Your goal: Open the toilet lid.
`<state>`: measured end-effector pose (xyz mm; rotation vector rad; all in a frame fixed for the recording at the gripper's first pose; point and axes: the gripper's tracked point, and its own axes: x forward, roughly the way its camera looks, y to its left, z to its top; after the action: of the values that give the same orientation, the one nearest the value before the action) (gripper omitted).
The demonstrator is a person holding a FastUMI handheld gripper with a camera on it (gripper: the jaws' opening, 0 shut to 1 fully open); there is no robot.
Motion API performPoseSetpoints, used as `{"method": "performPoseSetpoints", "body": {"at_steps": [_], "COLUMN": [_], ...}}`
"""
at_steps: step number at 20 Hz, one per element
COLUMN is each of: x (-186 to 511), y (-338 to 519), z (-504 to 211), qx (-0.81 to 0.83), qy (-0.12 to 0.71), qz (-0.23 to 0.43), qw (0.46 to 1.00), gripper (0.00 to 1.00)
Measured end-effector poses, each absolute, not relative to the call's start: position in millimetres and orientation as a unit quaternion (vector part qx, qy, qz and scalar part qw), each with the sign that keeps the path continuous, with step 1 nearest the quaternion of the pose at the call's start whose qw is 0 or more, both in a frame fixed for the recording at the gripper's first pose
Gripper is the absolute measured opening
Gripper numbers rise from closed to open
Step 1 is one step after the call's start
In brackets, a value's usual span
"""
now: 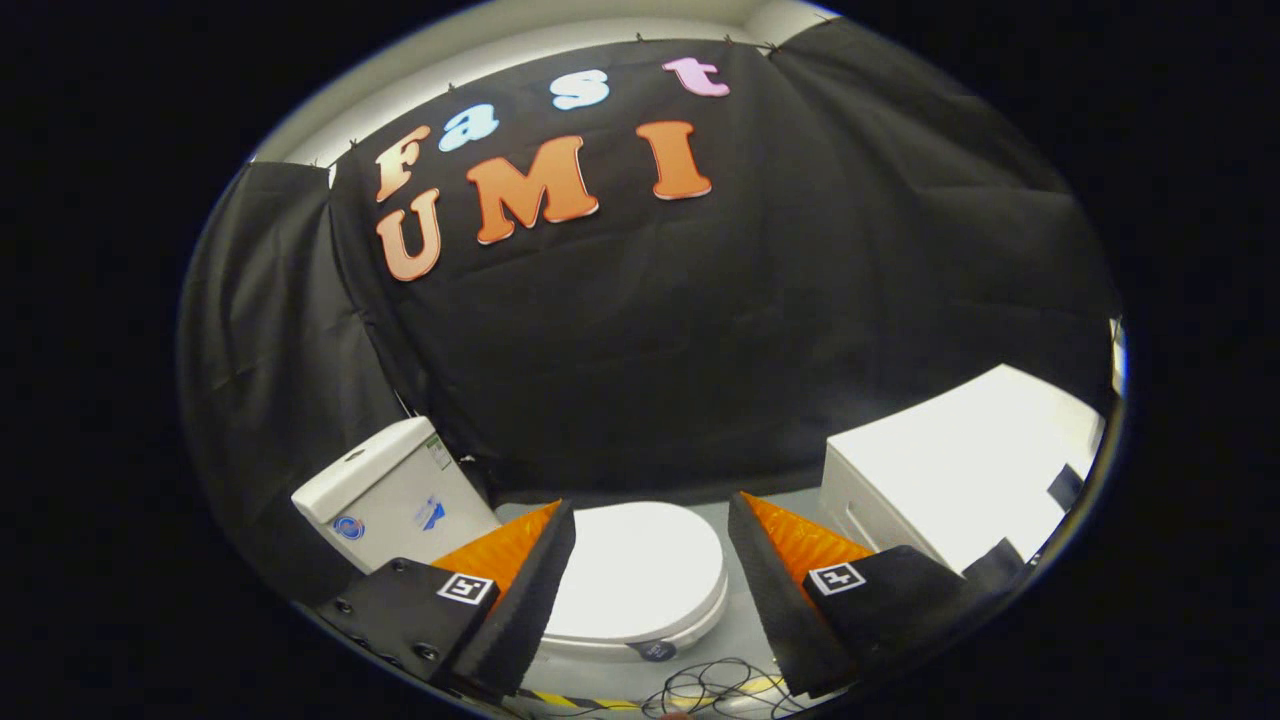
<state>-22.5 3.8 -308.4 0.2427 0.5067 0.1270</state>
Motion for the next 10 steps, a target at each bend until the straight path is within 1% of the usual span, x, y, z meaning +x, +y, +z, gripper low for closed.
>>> {"method": "performPoseSetpoints", "body": {"at_steps": [6, 10], "x": [-43, -59], "y": [10, 24], "z": [-422, -472], "qx": [0.145, 0.226], "qy": [0.345, 0.4], "qz": [0.072, 0.085], "qw": [0.925, 0.884], "gripper": [0.99, 0.99]}}
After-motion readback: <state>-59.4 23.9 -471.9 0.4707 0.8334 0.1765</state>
